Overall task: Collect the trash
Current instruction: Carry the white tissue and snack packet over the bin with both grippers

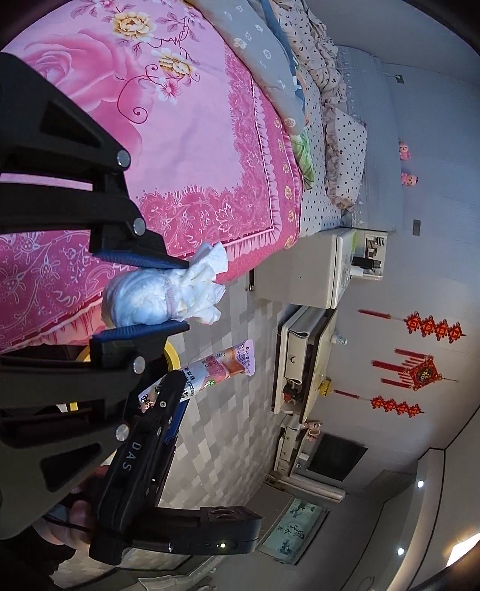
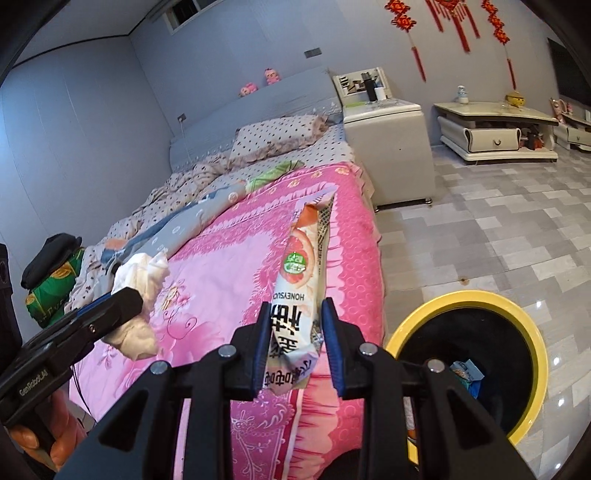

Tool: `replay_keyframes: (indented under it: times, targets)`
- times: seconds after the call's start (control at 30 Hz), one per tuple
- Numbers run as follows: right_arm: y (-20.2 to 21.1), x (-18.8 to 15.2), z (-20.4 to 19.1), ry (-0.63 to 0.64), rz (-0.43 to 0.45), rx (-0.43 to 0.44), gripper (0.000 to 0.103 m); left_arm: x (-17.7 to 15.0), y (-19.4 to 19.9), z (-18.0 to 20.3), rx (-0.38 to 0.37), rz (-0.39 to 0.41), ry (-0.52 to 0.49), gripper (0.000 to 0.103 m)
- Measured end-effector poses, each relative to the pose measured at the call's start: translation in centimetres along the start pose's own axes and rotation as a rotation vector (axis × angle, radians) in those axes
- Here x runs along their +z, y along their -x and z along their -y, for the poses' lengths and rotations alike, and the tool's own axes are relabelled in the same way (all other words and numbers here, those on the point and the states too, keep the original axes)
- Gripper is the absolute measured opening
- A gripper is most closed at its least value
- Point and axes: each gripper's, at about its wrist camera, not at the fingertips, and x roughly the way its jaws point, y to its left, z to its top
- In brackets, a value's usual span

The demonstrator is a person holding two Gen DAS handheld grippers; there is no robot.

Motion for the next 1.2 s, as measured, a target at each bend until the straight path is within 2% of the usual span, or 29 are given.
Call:
replay_keyframes:
  times: [0.3,0.5,0.87,1.1,1.2]
  targets:
    - [1.6,0.4,4.5,-0.054,0.074,-0.076,0.026,0.8,-1.2,4.1,-0.042,0.01,-0.067,0.025]
    - [1.8,0.1,8.0,-0.103,0.093,-0.142,0.026,1.3,-3.0,6.0,-0.055,0.008,-0.105,0.026]
    - [1.1,-1.3,13.5,-0.237,0.065,-0.169,0.026,1.4,-7.8,8.6,-0.085,-0.056,-0.137,0.026]
    - [0.7,-2.6,16.3,-0.336,0.029,-0.193,0.026,0.8,-12.3,10.1,-0.108,-0.117,-0.138,0.026]
    - [0.5,-3.1,17.2,-0.362,0.012,-0.208,0.026,0.3,-14.8,10.3,-0.128,-0.164,-0.108,0.026]
